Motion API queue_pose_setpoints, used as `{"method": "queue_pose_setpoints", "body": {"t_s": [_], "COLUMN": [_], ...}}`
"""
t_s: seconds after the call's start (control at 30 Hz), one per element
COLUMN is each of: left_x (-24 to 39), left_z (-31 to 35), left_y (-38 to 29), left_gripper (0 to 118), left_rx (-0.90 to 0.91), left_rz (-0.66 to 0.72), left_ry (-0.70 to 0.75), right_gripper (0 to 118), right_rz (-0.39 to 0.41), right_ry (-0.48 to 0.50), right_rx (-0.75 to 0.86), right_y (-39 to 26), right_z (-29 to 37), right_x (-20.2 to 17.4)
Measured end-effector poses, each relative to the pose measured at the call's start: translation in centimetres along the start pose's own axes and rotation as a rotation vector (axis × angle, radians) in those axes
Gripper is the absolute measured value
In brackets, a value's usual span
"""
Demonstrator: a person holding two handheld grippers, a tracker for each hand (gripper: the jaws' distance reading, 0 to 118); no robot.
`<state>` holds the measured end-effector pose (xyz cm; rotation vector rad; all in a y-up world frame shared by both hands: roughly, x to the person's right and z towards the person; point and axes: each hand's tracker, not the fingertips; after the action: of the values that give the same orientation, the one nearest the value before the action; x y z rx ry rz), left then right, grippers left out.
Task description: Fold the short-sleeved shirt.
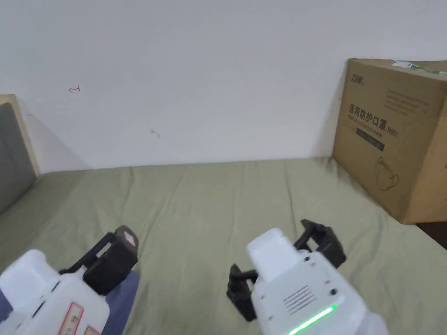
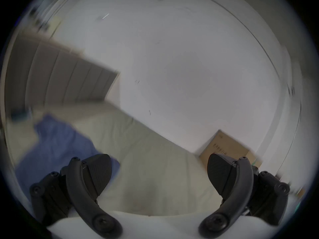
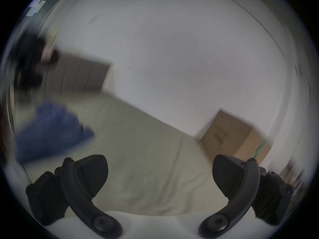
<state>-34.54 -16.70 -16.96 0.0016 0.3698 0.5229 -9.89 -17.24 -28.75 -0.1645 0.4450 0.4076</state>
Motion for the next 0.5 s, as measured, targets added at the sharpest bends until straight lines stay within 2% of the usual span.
{"method": "queue_pose_setpoints", "body": {"t_s": [0.07,0.1,0.13,0.17,0.23,0.27,0.4,0.5], "left_x": [2.0,3.1,4.0,4.6,5.6,5.7,5.6,5.4], "left_z": [-0.3,-0.1,0.1,0.3,0.5,0.4,0.1,0.0], "left_y": [0.5,0.5,0.2,-0.2,-0.8,-1.2,-1.6,-1.3], "left_gripper": [114,114,114,115,115,115,115,114], "left_rx": [0.055,0.079,0.093,0.102,0.079,0.066,0.028,0.041], "left_rz": [-0.228,-0.317,-0.403,-0.464,-0.529,-0.531,-0.519,-0.513], "left_ry": [0.016,0.026,0.036,0.028,0.008,-0.007,-0.012,-0.012], "right_gripper": [118,118,118,118,118,118,118,118], "right_rz": [-0.315,-0.437,-0.534,-0.573,-0.534,-0.484,-0.389,-0.335], "right_ry": [0.077,0.121,0.143,0.119,-0.009,-0.034,-0.102,-0.113], "right_rx": [0.050,0.060,0.070,0.076,0.045,0.061,0.156,0.189], "right_y": [-0.3,-0.8,-1.6,-2.3,-3.1,-3.4,-3.2,-2.6], "right_z": [0.4,0.5,0.8,0.9,1.2,1.4,2.5,3.0], "right_x": [3.0,4.1,5.0,5.4,5.2,5.0,4.2,3.9]}}
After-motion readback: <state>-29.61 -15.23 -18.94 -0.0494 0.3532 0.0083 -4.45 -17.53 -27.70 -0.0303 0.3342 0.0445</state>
